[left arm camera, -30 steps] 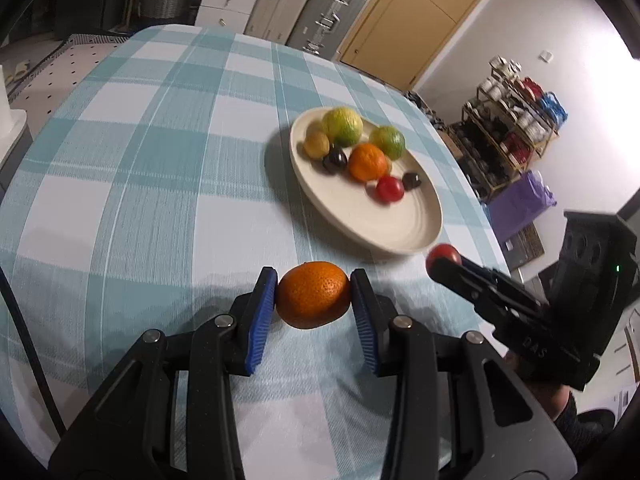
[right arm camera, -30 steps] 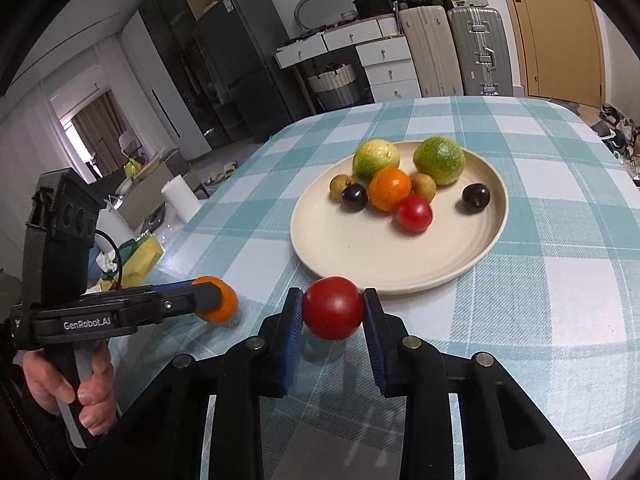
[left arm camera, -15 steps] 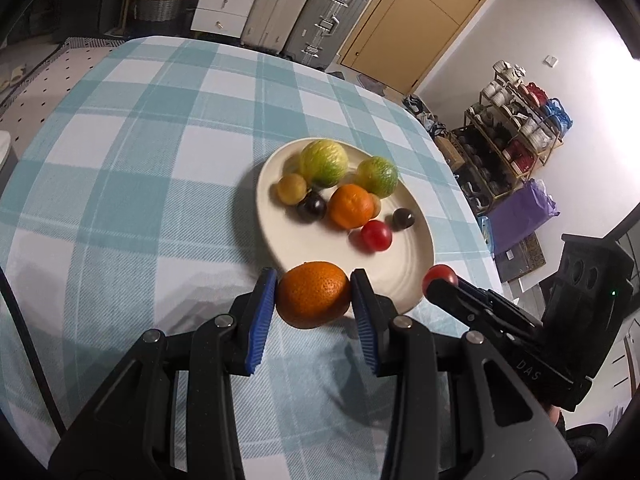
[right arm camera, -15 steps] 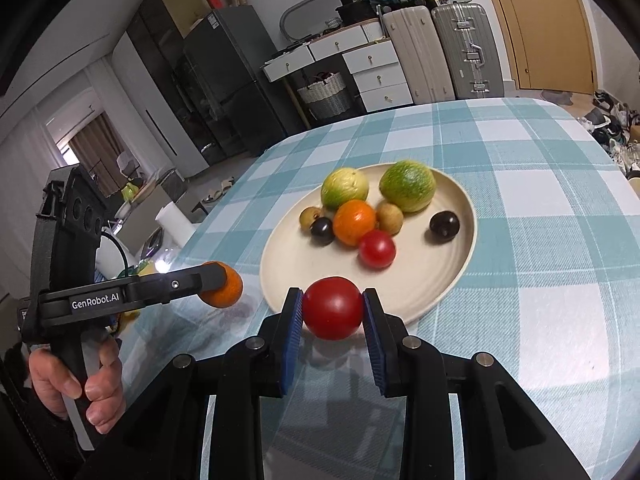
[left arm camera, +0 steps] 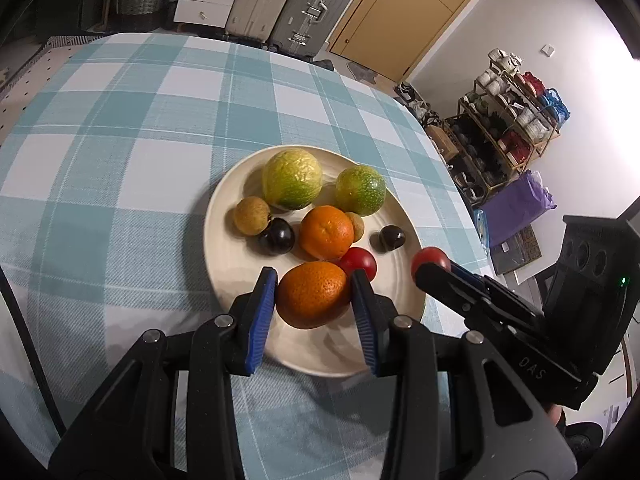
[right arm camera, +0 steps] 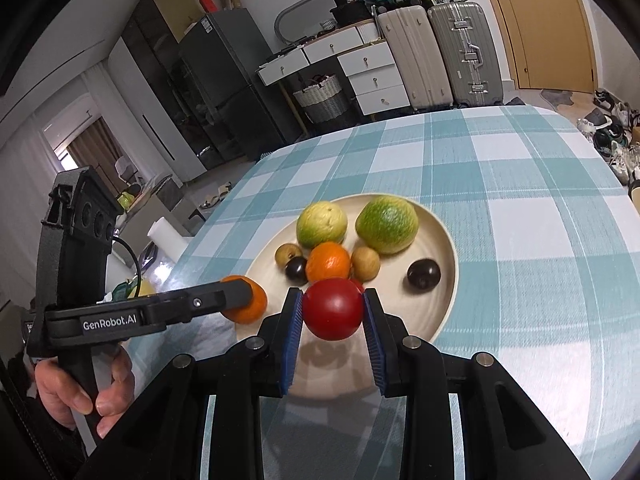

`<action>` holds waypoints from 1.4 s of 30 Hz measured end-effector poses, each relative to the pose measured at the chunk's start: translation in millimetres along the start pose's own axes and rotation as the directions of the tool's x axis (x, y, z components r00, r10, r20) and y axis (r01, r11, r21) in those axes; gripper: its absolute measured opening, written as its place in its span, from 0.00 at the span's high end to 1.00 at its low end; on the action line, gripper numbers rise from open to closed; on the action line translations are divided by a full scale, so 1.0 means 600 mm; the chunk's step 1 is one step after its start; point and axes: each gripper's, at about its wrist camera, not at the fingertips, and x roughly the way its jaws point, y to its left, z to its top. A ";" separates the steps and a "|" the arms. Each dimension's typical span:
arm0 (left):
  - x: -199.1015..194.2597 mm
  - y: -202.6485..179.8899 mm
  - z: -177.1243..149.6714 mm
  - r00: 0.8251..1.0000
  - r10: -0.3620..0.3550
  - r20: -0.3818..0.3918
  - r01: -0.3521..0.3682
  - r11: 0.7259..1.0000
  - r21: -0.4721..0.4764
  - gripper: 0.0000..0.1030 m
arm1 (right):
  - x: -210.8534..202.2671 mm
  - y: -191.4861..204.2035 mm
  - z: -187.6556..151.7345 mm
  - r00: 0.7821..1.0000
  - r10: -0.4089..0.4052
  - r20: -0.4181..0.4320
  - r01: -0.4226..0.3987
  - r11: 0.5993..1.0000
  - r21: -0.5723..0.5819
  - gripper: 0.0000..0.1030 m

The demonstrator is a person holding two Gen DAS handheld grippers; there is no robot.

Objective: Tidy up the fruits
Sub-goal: 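Carry the orange and tomato onto the cream plate and open both grippers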

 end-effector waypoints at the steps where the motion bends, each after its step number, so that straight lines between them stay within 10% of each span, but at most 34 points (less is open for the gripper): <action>1: 0.005 -0.002 0.002 1.000 -0.002 -0.005 0.003 1.000 0.002 0.66 | 0.003 -0.003 0.004 1.000 -0.001 -0.002 0.001 1.000 0.000 0.70; 23: 0.069 -0.014 0.033 0.998 -0.036 -0.049 0.036 0.999 0.006 0.66 | 0.060 -0.041 0.038 0.995 -0.074 -0.062 0.074 0.997 -0.004 0.69; 42: 0.015 -0.018 0.016 1.000 0.027 0.005 -0.027 0.999 0.030 0.66 | -0.005 -0.014 0.038 0.997 -0.042 0.070 0.044 0.999 -0.022 0.52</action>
